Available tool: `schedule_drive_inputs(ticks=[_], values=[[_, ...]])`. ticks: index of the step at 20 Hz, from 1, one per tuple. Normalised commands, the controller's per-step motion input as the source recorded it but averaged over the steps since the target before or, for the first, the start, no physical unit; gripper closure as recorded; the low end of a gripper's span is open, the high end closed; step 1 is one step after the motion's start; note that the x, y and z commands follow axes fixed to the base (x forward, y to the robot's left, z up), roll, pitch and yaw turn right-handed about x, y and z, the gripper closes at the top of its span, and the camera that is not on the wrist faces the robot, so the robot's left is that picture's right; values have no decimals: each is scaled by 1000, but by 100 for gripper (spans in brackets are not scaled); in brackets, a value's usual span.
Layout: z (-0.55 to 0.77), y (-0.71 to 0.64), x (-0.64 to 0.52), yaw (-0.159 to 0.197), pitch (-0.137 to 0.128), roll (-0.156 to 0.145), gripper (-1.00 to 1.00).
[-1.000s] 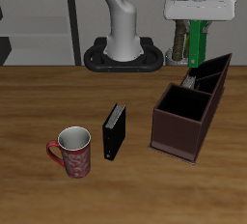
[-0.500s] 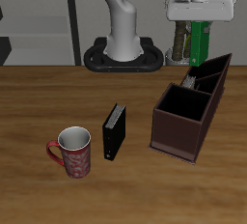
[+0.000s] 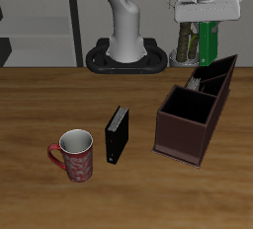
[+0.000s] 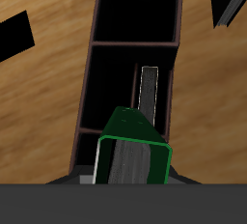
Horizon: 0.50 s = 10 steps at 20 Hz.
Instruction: Place the yellow book into the left desk caddy's front compartment and place the green book into the left desk caddy's left compartment and place the black book into the left desk caddy's back compartment
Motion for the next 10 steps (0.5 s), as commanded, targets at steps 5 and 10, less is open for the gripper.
schedule_drive_inputs(ticks=[5, 10], values=[[-58, 106, -214, -9, -7, 46, 100], [-88, 19, -91, -5, 7, 17, 100]])
